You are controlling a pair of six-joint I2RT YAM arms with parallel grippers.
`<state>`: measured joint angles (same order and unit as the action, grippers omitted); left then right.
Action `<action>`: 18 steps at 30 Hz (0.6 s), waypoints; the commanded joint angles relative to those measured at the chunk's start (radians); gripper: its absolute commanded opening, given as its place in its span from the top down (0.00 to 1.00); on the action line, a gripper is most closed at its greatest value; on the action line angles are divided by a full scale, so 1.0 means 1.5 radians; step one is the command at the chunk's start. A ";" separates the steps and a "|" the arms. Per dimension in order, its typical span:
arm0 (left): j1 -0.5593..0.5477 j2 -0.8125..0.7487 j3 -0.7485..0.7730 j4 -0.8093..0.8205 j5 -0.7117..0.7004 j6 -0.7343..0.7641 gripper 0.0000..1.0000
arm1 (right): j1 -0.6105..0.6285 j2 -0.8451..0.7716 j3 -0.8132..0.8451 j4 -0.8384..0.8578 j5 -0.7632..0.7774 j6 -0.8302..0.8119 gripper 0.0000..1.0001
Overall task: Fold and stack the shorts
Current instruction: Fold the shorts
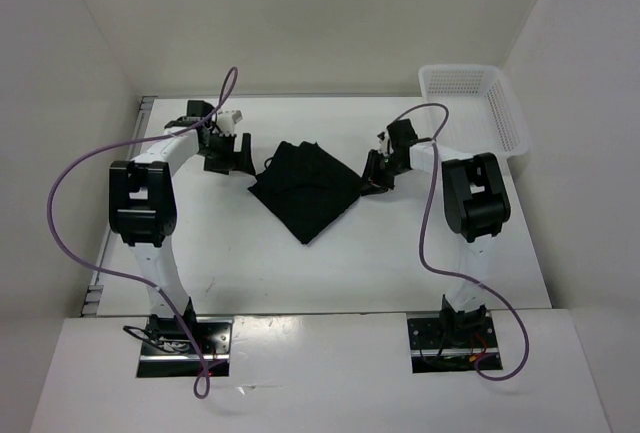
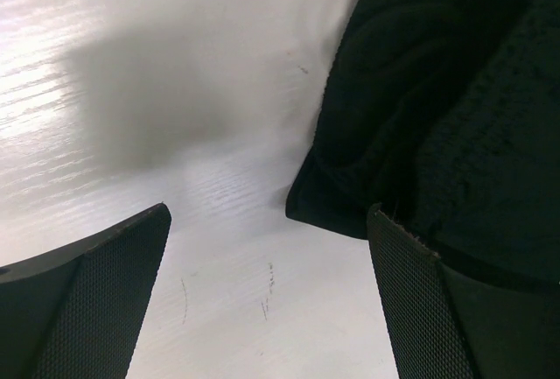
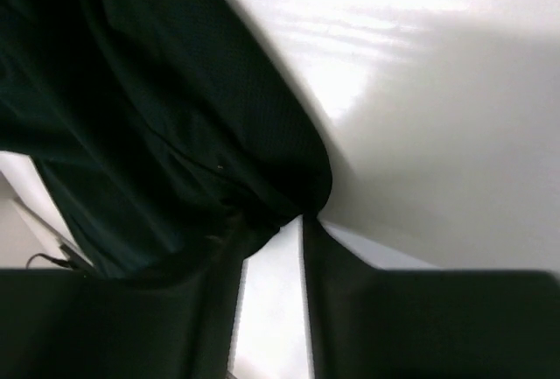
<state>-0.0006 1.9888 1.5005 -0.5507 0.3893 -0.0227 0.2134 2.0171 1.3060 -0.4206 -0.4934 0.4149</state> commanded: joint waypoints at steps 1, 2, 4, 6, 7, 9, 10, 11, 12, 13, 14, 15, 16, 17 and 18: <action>0.000 0.010 0.018 0.006 0.004 0.015 0.00 | 0.004 0.033 0.041 0.018 0.013 0.022 0.69; 0.000 0.010 0.018 0.006 0.004 0.015 0.00 | 0.004 0.044 0.051 0.024 0.013 0.034 0.74; 0.000 0.010 0.018 0.006 0.010 0.015 0.00 | 0.010 0.057 0.090 0.024 0.021 0.051 0.87; 0.000 0.010 0.010 0.006 0.004 0.015 0.00 | 0.016 0.081 0.152 0.031 0.035 0.057 0.96; 0.000 0.002 0.010 0.000 0.004 0.015 0.00 | 0.022 0.090 0.177 0.031 0.065 0.057 1.00; 0.000 -0.006 0.001 0.000 0.004 0.015 0.00 | 0.031 0.121 0.262 0.015 0.100 0.037 1.00; 0.000 -0.006 -0.016 0.000 -0.002 0.015 0.00 | 0.044 0.132 0.293 0.008 0.148 0.026 1.00; 0.000 -0.013 -0.024 0.000 -0.002 0.015 0.00 | 0.050 0.144 0.350 0.008 0.176 0.009 1.00; 0.000 -0.013 -0.032 0.000 -0.002 0.015 0.00 | 0.056 0.170 0.375 0.001 0.202 0.009 1.00; 0.000 -0.013 -0.039 0.000 -0.002 0.015 0.00 | 0.062 0.182 0.398 0.001 0.222 0.001 1.00; 0.000 -0.019 -0.052 0.000 -0.002 0.015 0.00 | 0.071 0.192 0.434 0.001 0.249 0.001 1.00; 0.000 -0.019 -0.059 0.000 -0.002 0.015 0.00 | 0.071 0.209 0.448 0.001 0.258 0.001 0.97; 0.000 -0.026 -0.066 0.000 -0.002 0.015 0.00 | 0.081 0.209 0.466 0.001 0.266 -0.009 0.81; 0.000 -0.026 -0.075 0.006 -0.002 0.015 0.00 | 0.087 0.216 0.466 0.001 0.267 -0.009 0.73; 0.000 -0.032 -0.075 0.006 -0.002 0.015 0.00 | 0.087 0.216 0.466 0.001 0.267 -0.009 0.68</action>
<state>-0.0006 1.9923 1.4097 -0.5472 0.3870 -0.0223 0.3241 2.3142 1.9594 -0.4164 -0.1795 0.4274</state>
